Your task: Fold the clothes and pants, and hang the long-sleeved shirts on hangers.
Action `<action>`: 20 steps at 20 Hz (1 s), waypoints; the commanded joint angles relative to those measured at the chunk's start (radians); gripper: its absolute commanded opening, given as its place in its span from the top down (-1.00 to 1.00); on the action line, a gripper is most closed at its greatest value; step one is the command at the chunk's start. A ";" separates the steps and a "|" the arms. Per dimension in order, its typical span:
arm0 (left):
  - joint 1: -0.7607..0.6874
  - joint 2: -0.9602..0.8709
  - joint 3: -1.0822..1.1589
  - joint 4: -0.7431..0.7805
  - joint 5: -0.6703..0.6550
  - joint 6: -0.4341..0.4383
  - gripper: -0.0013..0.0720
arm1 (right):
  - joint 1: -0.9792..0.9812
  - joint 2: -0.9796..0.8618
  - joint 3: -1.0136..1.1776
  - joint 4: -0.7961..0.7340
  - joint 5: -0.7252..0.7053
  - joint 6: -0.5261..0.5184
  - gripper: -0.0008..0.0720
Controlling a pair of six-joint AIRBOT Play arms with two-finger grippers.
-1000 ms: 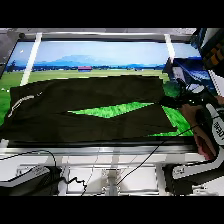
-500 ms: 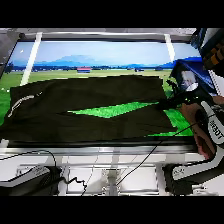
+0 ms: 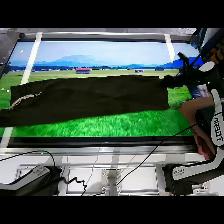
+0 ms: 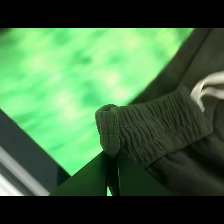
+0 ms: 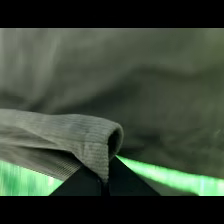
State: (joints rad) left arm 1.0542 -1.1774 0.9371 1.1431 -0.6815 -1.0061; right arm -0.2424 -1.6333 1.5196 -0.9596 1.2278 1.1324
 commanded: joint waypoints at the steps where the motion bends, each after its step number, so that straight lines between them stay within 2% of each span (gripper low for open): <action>1: 0.015 0.037 0.010 0.013 0.049 0.001 0.86 | -0.001 0.003 0.040 -0.092 -0.079 0.089 0.94; 3: 0.039 0.036 0.010 0.038 0.030 0.000 0.86 | -0.001 0.003 0.039 -0.195 -0.093 0.147 0.94; 5: 0.070 0.036 0.005 0.054 0.006 0.000 0.86 | -0.001 0.003 0.040 -0.250 -0.108 0.164 0.94; 7: 0.105 0.036 0.002 0.060 -0.020 0.000 0.86 | -0.001 0.003 0.040 -0.299 -0.150 0.224 0.94; 10: 0.119 0.036 0.002 0.059 -0.049 0.000 0.87 | 0.000 0.003 0.040 -0.269 -0.164 0.249 0.94; 12: 0.109 0.036 0.002 0.034 -0.052 0.001 0.87 | 0.000 0.004 0.040 -0.261 -0.086 0.246 0.94; 14: 0.098 0.037 0.002 0.009 -0.052 0.001 0.87 | 0.000 0.006 0.042 -0.268 0.056 0.236 0.94; 17: 0.090 0.037 0.002 0.007 -0.051 0.001 0.87 | 0.000 0.035 0.042 -0.254 0.292 0.142 0.94; 18: 0.090 0.037 0.002 0.007 -0.051 0.000 0.86 | 0.000 0.060 0.039 -0.243 0.331 0.129 0.94; 20: 0.090 0.037 0.002 0.007 -0.051 0.001 0.87 | 0.000 0.143 -0.009 -0.237 0.274 0.130 0.94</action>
State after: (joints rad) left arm 1.1465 -1.1416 0.9401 1.1645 -0.7254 -1.0046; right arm -0.2436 -1.5620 1.5440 -1.2236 1.4246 1.2968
